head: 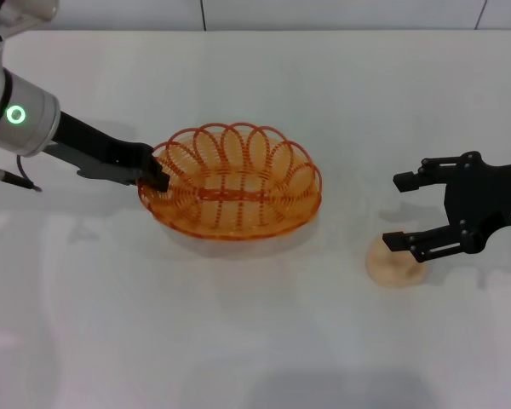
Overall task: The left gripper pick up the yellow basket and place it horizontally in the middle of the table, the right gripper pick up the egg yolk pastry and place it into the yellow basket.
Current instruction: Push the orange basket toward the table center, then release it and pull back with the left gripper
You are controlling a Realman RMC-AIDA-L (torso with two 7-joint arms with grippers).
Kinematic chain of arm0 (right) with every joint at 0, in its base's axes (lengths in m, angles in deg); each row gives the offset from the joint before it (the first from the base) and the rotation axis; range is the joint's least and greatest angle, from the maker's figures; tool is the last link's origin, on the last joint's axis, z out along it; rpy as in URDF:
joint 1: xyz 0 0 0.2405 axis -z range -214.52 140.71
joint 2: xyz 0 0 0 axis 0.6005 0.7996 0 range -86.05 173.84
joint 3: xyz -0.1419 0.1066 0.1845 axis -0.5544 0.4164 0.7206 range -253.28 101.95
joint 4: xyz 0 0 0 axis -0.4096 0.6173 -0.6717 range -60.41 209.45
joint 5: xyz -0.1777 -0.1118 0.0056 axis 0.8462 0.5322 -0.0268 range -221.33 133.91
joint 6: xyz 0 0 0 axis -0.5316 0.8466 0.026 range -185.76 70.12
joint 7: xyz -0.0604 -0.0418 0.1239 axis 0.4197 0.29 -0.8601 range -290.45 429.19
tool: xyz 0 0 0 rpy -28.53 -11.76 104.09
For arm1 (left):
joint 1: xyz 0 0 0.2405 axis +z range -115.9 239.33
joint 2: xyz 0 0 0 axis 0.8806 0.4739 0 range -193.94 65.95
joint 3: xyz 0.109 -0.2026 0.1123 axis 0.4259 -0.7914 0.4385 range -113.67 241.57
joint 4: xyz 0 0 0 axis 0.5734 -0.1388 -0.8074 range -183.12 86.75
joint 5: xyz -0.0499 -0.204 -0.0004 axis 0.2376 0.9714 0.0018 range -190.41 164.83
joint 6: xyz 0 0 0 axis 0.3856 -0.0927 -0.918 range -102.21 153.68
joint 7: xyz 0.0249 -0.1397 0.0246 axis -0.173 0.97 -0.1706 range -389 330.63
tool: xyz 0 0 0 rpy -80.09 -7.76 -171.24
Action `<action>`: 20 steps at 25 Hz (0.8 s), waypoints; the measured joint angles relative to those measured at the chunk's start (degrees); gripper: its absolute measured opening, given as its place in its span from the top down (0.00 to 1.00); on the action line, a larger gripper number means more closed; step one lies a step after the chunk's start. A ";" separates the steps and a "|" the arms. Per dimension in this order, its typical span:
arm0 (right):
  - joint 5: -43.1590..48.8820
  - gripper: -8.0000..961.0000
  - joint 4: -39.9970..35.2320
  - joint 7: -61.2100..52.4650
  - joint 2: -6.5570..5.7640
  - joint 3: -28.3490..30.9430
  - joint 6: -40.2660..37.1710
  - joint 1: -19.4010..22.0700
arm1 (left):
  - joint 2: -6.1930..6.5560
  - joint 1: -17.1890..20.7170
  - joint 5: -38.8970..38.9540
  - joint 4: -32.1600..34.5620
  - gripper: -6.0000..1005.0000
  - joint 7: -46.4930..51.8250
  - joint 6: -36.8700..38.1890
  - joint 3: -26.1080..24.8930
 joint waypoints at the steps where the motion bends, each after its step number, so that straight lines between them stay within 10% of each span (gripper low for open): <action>1: 0.00 0.13 -0.03 0.00 0.00 0.00 -0.08 0.00 | -0.06 -0.07 -0.05 -0.13 0.91 0.35 -0.09 0.05; 20: 0.01 0.13 -0.47 0.38 0.00 0.00 -1.31 0.03 | -2.52 -2.46 0.71 -8.18 0.91 0.61 -6.81 0.41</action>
